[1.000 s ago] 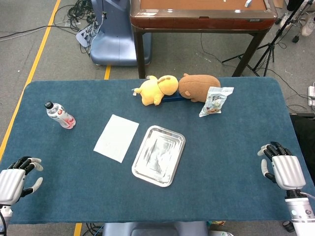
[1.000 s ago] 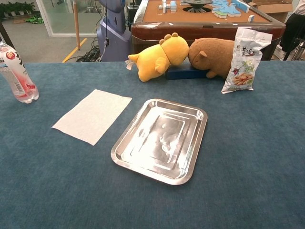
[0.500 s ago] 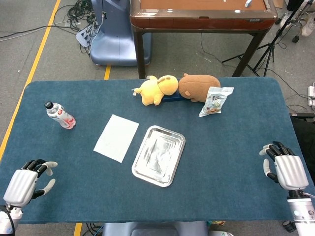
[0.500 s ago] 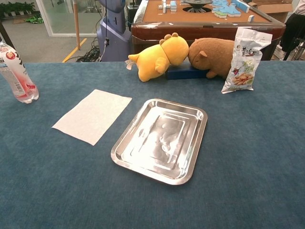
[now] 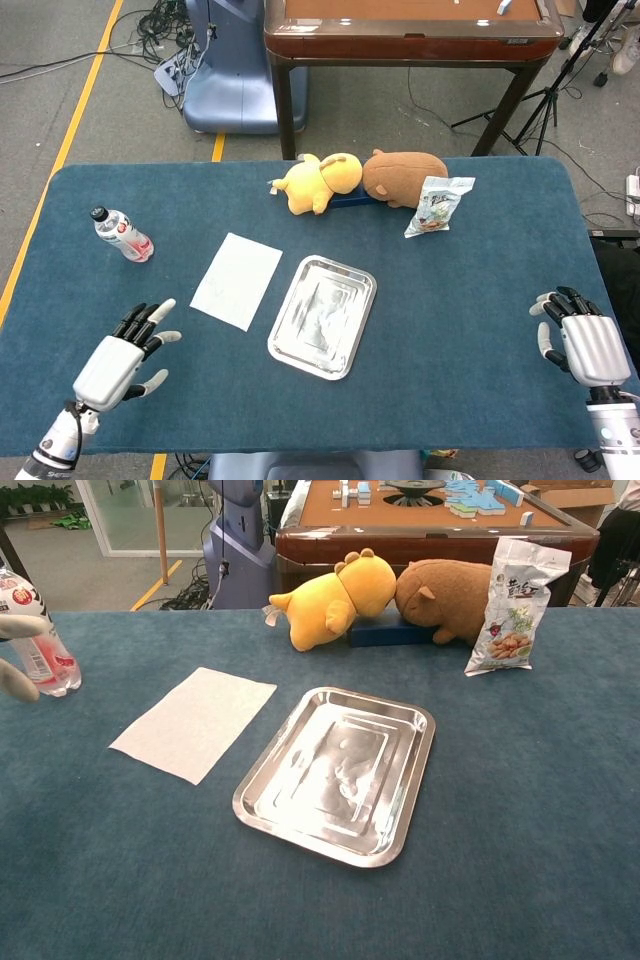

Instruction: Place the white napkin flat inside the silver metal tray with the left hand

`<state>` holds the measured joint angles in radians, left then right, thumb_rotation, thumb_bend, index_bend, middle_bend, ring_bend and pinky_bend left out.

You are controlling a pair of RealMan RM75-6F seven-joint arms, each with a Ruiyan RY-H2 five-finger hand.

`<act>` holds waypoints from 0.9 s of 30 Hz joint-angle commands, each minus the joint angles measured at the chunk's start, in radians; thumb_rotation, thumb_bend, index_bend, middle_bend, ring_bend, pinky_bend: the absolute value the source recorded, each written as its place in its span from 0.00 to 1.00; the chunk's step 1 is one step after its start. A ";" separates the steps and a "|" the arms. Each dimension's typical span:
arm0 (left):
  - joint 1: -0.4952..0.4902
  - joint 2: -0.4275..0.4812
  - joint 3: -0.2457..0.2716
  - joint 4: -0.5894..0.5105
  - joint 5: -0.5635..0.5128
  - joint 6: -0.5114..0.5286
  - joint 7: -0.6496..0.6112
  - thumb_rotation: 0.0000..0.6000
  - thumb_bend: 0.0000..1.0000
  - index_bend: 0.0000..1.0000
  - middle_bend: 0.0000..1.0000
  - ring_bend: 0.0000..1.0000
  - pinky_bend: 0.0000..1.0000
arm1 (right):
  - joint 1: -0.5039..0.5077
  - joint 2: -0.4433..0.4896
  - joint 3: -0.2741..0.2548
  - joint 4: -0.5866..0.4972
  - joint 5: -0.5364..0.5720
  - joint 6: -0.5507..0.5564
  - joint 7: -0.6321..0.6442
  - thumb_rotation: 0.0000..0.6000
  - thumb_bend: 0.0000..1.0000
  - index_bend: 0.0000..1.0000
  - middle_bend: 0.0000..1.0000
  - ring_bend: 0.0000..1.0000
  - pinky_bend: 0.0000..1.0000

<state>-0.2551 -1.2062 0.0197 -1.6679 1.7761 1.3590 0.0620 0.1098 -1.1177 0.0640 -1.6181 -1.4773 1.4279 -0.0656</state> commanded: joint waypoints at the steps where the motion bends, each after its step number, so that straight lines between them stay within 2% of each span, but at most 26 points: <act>1: -0.052 -0.022 -0.012 -0.016 -0.017 -0.069 0.003 1.00 0.26 0.30 0.00 0.00 0.02 | 0.000 0.001 0.001 0.000 0.000 0.002 0.003 1.00 0.62 0.43 0.34 0.18 0.29; 8: -0.111 -0.067 -0.050 -0.033 -0.077 -0.141 0.020 1.00 0.26 0.31 0.00 0.00 0.02 | -0.001 0.004 0.002 0.001 0.000 0.004 0.012 1.00 0.62 0.43 0.34 0.18 0.29; 19: -0.194 -0.136 -0.091 -0.028 -0.167 -0.250 0.167 1.00 0.26 0.31 0.00 0.00 0.02 | -0.003 0.013 0.003 0.001 -0.001 0.007 0.031 1.00 0.62 0.43 0.34 0.18 0.29; 27: -0.263 -0.183 -0.123 -0.007 -0.229 -0.322 0.244 1.00 0.26 0.31 0.00 0.00 0.08 | -0.009 0.022 0.005 0.000 -0.005 0.019 0.052 1.00 0.62 0.43 0.34 0.18 0.29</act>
<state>-0.5095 -1.3807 -0.0966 -1.6808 1.5555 1.0450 0.2979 0.1014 -1.0966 0.0692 -1.6184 -1.4818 1.4469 -0.0143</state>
